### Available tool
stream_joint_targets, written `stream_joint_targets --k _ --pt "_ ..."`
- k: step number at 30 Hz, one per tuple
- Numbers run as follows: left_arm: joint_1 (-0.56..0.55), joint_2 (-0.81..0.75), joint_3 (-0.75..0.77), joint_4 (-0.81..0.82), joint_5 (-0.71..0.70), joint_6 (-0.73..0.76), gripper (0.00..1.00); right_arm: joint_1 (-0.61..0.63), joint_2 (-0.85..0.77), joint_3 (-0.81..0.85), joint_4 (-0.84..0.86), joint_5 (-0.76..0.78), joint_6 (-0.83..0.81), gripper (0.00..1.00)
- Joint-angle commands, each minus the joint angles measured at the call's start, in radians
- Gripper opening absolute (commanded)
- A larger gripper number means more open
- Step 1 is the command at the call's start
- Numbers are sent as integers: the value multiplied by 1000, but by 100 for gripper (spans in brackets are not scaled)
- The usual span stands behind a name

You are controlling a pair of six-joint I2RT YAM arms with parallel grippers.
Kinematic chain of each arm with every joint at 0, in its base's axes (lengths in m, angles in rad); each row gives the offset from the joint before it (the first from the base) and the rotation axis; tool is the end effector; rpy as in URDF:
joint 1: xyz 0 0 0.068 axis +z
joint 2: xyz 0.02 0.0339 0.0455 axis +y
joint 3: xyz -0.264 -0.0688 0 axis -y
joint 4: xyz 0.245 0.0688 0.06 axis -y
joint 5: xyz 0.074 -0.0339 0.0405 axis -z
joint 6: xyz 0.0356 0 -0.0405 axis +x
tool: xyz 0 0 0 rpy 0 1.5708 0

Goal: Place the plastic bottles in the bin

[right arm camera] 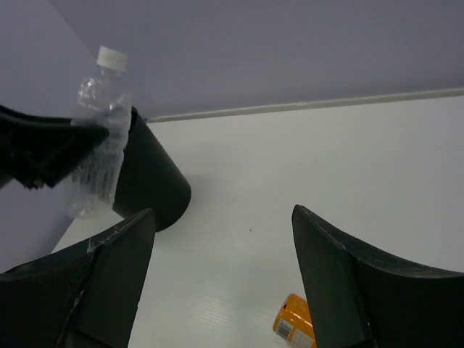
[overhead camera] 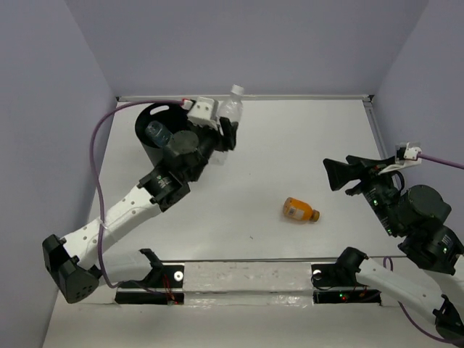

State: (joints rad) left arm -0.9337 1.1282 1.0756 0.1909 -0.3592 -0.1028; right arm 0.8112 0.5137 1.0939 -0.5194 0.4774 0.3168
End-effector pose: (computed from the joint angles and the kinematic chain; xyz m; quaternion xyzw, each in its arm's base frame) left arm 0.1653 -0.2024 0.4139 0.1374 0.6454 -0.2657 0.7028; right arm 0.0584 0.0377 0.4341 0.0040 0.6878 0.2413 0.6846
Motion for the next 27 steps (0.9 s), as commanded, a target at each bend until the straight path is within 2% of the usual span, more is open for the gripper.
stream_joint_targets --k 1,4,10,12,18,21,27 --pt "241 -22 151 77 -18 57 28 0 5 -43 90 -75 -24 81" --pt "385 -8 179 149 -11 90 27 0 11 -65 99 -111 -18 81" --pt "608 57 161 254 -3 78 27 0 25 -109 125 -169 -8 81" --pt "650 93 149 271 22 57 27 0 28 -117 133 -178 -7 81" --pt "682 157 61 418 25 68 25 0 36 -152 182 -235 1 81" --pt "682 189 34 484 17 61 25 0 29 -172 228 -321 13 80" --pt "681 223 -32 596 0 3 26 0 29 -193 255 -329 -2 80"
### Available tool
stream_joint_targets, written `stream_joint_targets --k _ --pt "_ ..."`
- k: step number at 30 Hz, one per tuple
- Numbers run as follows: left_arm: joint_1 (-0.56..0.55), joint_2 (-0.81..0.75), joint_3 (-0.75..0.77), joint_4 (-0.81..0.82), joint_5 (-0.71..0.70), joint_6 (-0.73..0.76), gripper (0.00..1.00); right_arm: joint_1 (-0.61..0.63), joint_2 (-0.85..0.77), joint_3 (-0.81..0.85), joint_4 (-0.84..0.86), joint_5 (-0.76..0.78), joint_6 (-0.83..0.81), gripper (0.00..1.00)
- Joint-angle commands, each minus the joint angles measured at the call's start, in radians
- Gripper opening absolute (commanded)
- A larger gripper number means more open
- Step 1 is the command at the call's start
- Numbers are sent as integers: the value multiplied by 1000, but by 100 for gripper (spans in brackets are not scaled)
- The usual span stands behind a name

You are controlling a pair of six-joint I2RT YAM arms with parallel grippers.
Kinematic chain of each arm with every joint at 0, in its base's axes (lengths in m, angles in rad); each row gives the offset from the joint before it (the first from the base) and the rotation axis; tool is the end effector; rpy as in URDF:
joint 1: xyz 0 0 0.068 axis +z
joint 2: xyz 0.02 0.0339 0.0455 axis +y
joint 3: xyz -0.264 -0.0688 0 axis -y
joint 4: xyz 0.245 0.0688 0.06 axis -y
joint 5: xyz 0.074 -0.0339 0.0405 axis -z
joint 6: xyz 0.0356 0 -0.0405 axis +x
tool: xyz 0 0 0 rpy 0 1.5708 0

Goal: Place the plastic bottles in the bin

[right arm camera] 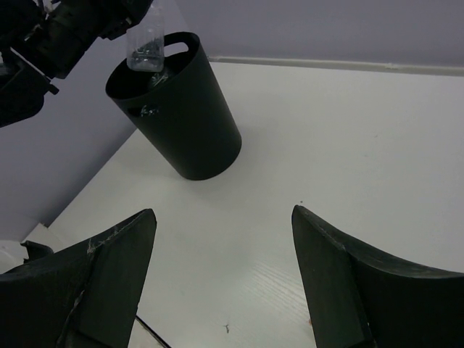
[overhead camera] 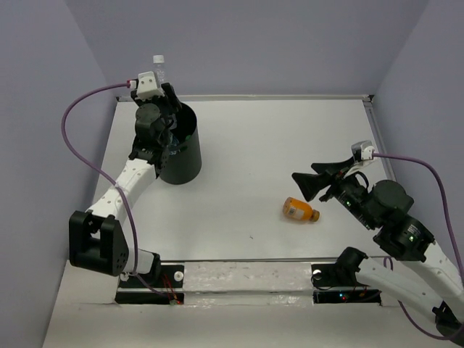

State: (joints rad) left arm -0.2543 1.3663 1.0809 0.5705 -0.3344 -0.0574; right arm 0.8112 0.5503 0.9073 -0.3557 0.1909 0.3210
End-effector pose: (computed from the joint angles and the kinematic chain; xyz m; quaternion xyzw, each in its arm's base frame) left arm 0.3142 -0.0696 0.3909 -0.0745 0.6013 -0.0239 0.7951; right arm 0.0824 0.0769 0.3935 -0.1053 0.6988 0.3209 0.6306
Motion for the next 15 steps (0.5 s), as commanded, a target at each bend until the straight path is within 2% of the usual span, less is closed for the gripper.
stream_joint_targets --k 1,3,8,11,12,14,15 --pt "1 -12 -51 233 -38 -51 27 0 -9 -10 110 -56 -8 81" --pt "3 0 -93 272 -48 -70 33 0 -9 -18 127 -85 -10 81" --pt "-14 5 -162 322 -64 -93 39 0 19 -19 135 -76 -19 81" --pt "-36 -3 -214 353 -87 -107 53 0 52 -24 136 -74 -14 81" --pt "-52 -6 -228 361 -104 -107 63 0 57 -31 139 -83 -11 81" --pt "-74 -4 -260 391 -135 -85 74 0 57 -47 153 -102 -5 81" --pt "-91 -4 -269 399 -170 -79 84 0 50 -60 176 -108 -3 81"
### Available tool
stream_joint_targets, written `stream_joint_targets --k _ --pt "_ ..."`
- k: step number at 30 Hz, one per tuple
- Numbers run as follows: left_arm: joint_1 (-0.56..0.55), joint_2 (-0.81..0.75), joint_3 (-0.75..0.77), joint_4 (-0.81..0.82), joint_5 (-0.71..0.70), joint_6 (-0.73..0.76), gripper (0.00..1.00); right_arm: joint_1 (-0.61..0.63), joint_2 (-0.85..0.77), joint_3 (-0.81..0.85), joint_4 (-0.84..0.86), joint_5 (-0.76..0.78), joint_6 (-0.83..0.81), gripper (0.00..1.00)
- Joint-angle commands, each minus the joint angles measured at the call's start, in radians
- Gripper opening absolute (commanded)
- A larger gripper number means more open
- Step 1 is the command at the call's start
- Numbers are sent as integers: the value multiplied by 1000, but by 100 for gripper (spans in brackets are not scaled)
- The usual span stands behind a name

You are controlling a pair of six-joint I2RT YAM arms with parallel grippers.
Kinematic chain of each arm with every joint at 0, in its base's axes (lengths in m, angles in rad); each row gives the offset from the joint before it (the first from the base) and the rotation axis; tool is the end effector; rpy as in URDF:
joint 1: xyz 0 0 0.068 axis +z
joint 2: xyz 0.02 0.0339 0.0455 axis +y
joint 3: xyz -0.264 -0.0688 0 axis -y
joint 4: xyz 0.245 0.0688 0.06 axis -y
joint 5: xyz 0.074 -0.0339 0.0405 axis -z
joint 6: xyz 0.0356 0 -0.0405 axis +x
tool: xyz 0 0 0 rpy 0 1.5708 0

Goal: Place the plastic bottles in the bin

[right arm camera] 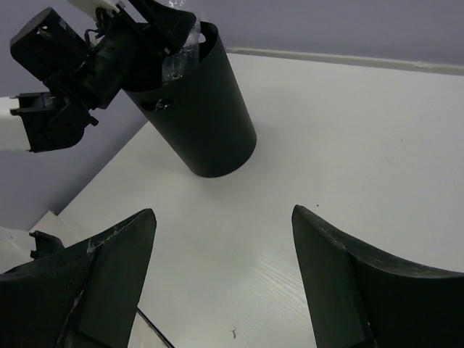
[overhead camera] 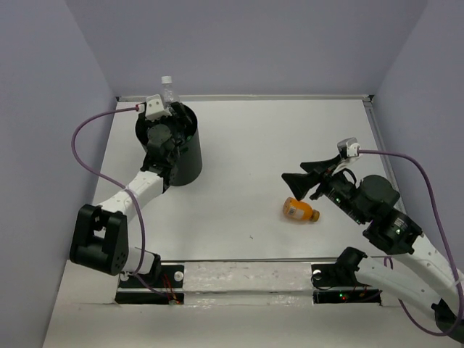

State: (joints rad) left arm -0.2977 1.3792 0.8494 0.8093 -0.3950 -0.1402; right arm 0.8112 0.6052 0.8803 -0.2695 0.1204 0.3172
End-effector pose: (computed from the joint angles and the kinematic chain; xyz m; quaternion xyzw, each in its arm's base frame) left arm 0.3044 -0.0791 0.3301 -0.1098 0.6005 -0.0549 0.7901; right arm 0.0938 0.0926 0.3886 -0.1307 0.6929 0.3426 0.6208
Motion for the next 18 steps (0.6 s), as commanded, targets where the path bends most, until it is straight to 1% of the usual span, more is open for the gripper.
stream_joint_targets --k 1,3,4,9,12,14,18 --pt "-50 -17 -52 168 -120 4 88 0 -15 -56 99 -39 11 81" --pt "-57 -23 -68 172 -134 -9 96 0 -28 -67 89 -33 22 81" --pt "-57 -25 -69 172 -142 -13 99 0 -30 -67 79 -27 22 81" --pt "-80 -68 -84 153 -172 -25 99 0 -12 -67 -14 34 40 81" --pt "-95 -115 -62 116 -194 -16 99 0 40 -73 -69 50 49 81" --pt "-100 -176 -41 79 -200 -16 99 0 94 -70 -115 50 59 82" --pt "-106 -258 -1 13 -191 -30 99 0 177 -58 -200 59 75 88"
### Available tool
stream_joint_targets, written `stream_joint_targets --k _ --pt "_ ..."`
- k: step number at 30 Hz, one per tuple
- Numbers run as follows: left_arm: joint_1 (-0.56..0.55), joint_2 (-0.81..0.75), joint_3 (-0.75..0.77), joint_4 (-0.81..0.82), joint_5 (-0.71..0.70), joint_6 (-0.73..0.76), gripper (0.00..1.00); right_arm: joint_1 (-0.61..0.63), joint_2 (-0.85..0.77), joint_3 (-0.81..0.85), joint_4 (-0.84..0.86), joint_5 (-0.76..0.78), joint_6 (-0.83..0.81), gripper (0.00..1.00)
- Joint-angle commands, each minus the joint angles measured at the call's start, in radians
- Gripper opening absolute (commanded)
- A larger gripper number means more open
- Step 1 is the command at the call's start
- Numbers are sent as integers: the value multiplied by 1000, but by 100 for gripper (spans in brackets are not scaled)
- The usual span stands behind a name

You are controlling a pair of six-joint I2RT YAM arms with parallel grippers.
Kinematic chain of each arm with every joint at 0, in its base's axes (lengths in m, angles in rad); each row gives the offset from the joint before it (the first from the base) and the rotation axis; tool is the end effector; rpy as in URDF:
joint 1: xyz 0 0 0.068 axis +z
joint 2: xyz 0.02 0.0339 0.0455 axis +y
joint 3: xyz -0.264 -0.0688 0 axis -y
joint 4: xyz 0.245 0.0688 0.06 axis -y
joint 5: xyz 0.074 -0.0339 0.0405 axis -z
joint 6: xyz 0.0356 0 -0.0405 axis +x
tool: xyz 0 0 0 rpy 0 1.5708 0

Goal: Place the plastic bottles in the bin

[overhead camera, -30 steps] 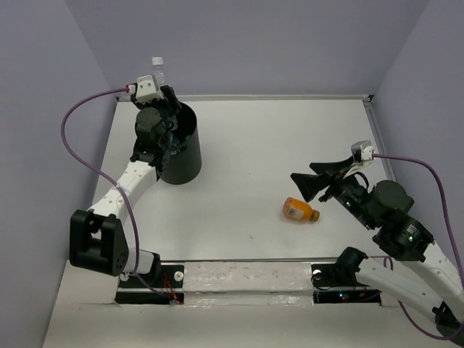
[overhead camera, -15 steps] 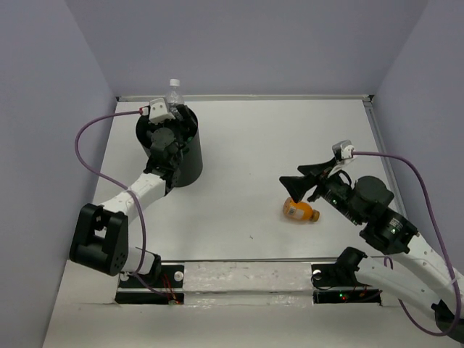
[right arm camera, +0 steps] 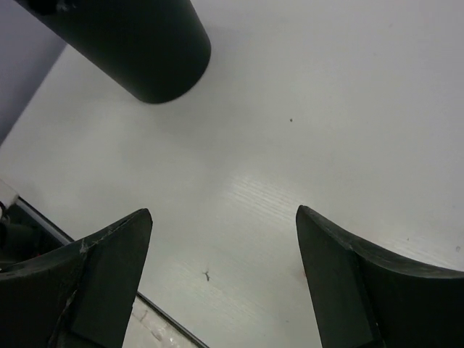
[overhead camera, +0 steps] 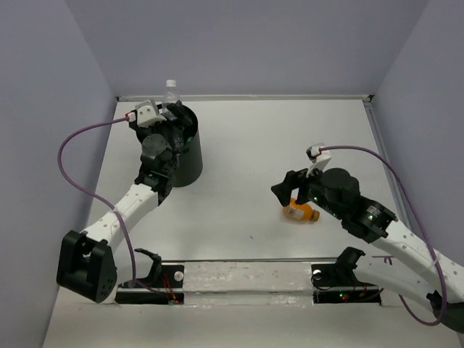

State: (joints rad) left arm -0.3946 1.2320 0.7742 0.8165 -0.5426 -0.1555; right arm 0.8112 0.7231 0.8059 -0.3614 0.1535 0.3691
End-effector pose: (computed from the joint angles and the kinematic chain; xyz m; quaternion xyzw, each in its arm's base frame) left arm 0.2622 -0.0893 0.3447 -0.1532 0.5711 -0.0681 0.8035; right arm 0.1184 0.1168 0.3382 -0.1295 0.7868 0.2832 0.5328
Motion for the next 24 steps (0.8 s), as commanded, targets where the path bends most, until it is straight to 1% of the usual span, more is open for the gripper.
stream_joint_targets --k 1,4,6,7,8,9,10,11,12,13,14,16,18,19,21,22,23,24 --pt "-9 -124 82 -8 -39 -19 99 0 71 19 -122 44 27 89" --pt "-9 -170 151 -120 -14 -42 99 0 120 30 -192 87 33 93" --pt "-9 -195 217 -224 16 -59 99 0 148 56 -232 103 24 93" --pt "-9 -218 240 -268 62 -84 99 0 182 67 -275 116 19 93" --pt "-9 -238 290 -363 90 -104 99 0 231 99 -298 129 7 93" --pt "-9 -247 318 -416 155 -111 99 0 257 117 -353 144 2 93" --pt "-9 -258 341 -472 188 -119 99 0 281 137 -379 159 -2 94" --pt "-9 -282 379 -570 222 -122 99 0 306 172 -402 194 13 94" --pt "-7 -282 391 -615 257 -125 99 0 323 173 -413 199 7 94" --pt "-9 -317 396 -658 324 -125 99 0 353 203 -433 181 -1 94" --pt "-7 -363 387 -731 355 -124 99 0 369 220 -447 178 -4 94" --pt "-7 -423 355 -790 407 -121 99 0 413 287 -491 184 4 94" --pt "-9 -488 281 -855 412 -128 99 0 505 334 -592 216 31 98" --pt "-9 -550 258 -873 414 -131 99 0 534 364 -655 222 36 98" --pt "-9 -609 194 -919 414 -138 99 0 591 368 -688 227 28 100" --pt "-9 -661 177 -931 411 -139 99 0 602 371 -694 216 22 100" --pt "-9 -686 146 -950 406 -136 99 0 619 381 -695 161 -2 100" --pt "-9 -707 129 -952 403 -136 99 0 634 391 -703 150 -10 100"
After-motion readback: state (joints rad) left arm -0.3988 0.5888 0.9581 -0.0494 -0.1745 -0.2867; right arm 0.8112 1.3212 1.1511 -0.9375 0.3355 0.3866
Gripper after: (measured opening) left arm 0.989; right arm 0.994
